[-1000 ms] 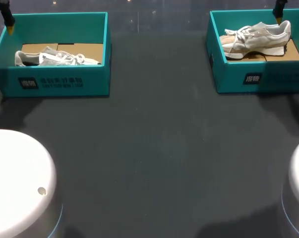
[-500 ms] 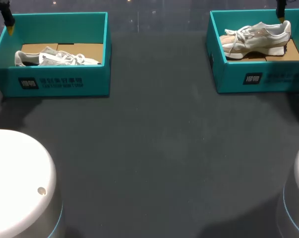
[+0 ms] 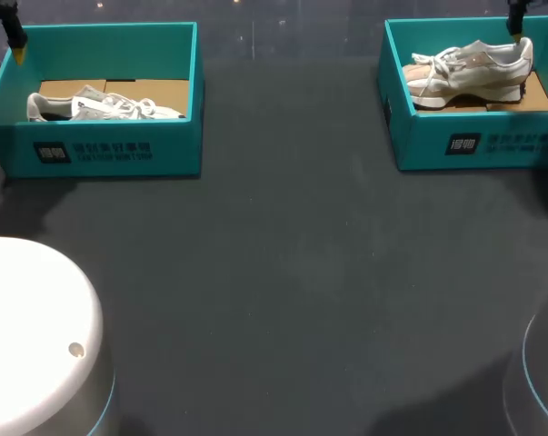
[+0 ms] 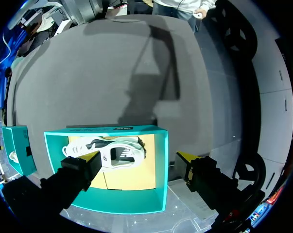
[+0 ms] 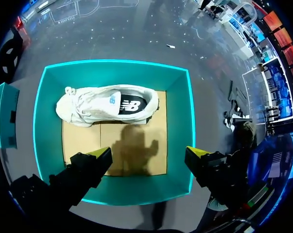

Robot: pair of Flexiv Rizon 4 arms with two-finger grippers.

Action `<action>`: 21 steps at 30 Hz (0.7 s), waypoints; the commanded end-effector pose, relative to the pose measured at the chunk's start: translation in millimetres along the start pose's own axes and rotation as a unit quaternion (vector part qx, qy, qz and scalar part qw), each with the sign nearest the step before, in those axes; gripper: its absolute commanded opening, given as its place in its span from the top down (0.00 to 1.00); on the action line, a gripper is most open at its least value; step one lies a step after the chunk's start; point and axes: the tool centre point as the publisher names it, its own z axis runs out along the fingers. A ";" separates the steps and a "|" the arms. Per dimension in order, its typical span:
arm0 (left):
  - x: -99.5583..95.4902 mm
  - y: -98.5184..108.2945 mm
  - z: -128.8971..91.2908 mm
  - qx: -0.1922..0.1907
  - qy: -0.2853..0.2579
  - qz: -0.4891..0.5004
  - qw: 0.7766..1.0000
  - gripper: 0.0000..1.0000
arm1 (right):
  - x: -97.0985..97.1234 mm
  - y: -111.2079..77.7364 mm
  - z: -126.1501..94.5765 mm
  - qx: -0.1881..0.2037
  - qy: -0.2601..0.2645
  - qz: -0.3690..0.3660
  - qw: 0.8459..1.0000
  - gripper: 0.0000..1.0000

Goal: Take the shoe out of the shoebox, open the shoe tongue, remove and reinsert the insole, then place the shoe into the shoebox

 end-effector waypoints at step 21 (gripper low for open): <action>0.3 -0.2 -0.4 0.000 0.001 0.000 1.000 0.00 | -9.6 52.9 74.4 -0.010 -0.001 -0.016 1.000 0.00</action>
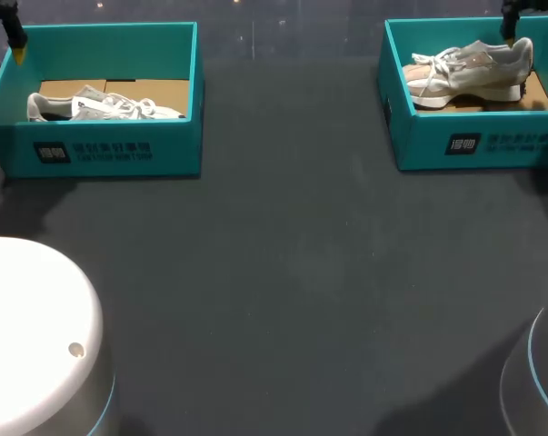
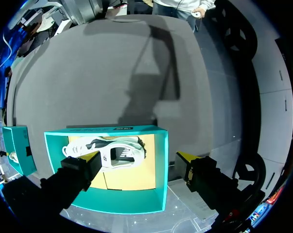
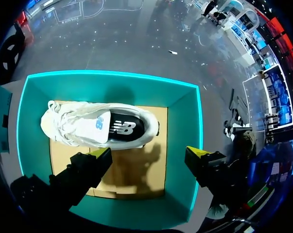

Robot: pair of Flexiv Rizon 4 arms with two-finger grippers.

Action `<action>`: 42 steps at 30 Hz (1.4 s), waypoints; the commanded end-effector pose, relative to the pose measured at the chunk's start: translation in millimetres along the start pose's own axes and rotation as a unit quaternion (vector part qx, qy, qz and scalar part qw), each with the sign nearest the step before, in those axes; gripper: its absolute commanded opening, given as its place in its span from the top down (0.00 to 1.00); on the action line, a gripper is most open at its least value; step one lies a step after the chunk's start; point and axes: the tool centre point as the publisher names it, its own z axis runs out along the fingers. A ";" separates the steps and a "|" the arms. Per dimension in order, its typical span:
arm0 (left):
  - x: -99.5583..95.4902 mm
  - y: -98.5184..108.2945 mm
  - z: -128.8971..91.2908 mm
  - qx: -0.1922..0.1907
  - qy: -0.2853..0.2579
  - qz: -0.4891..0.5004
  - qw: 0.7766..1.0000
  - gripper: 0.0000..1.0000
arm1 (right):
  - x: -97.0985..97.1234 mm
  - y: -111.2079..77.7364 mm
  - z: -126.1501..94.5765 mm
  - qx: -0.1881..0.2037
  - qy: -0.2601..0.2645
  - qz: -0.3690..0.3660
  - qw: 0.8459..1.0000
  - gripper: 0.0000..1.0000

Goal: Take the shoe out of the shoebox, open the shoe tongue, remove and reinsert the insole, then place the shoe into the shoebox

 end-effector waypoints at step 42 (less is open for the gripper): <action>0.3 -0.2 -0.3 0.000 0.001 0.001 1.000 0.00 | -9.6 17.9 98.8 0.101 0.009 0.058 0.993 0.31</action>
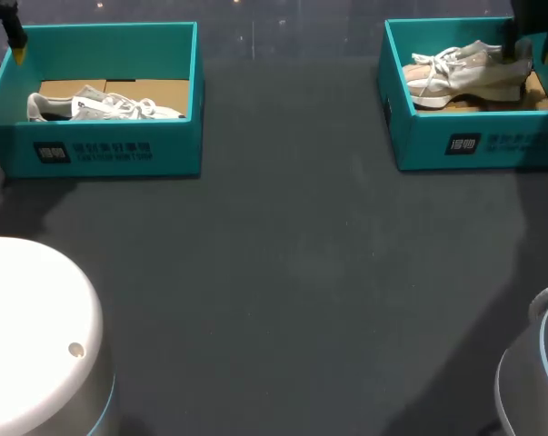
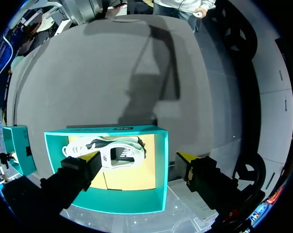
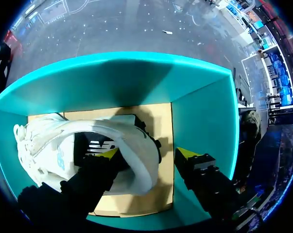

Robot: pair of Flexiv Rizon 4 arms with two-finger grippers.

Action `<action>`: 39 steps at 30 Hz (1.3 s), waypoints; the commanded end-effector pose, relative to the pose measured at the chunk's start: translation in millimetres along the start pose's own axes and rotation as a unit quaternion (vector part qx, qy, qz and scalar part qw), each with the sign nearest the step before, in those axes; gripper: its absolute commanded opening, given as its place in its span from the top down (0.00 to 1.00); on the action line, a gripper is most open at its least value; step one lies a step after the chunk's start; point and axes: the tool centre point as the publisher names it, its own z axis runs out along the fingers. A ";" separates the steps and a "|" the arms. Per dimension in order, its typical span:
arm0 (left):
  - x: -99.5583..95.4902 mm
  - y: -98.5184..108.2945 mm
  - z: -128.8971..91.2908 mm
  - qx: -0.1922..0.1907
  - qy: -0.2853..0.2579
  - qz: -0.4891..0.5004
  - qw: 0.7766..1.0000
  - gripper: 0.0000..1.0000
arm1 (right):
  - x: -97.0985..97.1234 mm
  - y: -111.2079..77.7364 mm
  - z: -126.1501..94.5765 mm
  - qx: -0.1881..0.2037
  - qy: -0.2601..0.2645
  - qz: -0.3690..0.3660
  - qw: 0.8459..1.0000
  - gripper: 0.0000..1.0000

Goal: Take the shoe out of the shoebox, open the shoe tongue, remove and reinsert the insole, then place the shoe into the shoebox

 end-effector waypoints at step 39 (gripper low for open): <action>0.3 -0.2 -0.4 0.000 0.001 0.001 1.000 0.00 | -0.3 -4.3 13.1 0.040 0.023 0.040 0.998 1.00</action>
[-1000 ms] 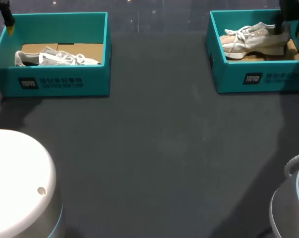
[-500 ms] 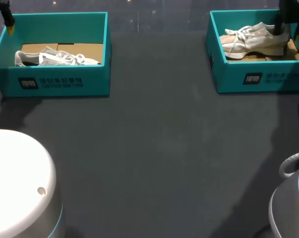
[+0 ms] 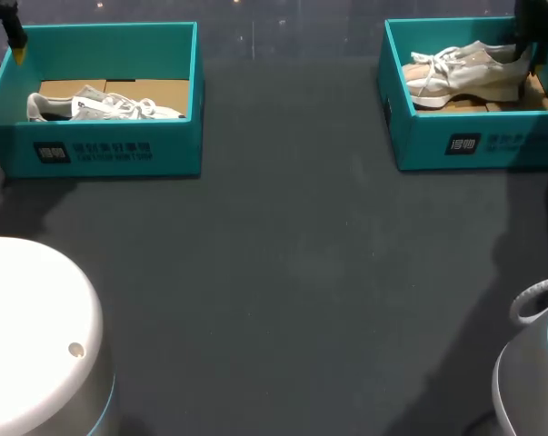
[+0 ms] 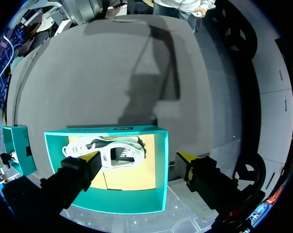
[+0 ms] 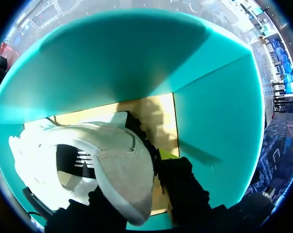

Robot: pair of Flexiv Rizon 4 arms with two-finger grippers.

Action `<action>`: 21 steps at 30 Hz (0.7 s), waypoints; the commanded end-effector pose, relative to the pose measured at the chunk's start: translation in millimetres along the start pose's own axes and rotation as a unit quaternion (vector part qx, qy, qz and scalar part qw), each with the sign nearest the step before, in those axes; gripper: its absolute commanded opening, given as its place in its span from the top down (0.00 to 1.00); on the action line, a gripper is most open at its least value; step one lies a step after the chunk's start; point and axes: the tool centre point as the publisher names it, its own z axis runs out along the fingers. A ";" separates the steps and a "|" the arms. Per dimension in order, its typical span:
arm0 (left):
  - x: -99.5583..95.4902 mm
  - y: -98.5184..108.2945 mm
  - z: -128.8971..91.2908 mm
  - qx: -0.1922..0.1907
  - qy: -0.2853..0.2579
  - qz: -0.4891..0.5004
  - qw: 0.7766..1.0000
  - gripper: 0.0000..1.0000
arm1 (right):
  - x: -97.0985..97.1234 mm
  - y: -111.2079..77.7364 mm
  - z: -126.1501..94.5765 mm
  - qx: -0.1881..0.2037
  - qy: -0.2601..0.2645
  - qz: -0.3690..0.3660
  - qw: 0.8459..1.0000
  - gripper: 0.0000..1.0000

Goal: Take the shoe out of the shoebox, open the shoe tongue, remove and reinsert the insole, then place the shoe into the shoebox

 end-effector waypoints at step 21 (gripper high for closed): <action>0.4 -0.2 -0.3 0.000 0.001 0.001 1.000 0.00 | -26.1 -7.1 -53.2 -0.023 -0.018 0.039 0.999 1.00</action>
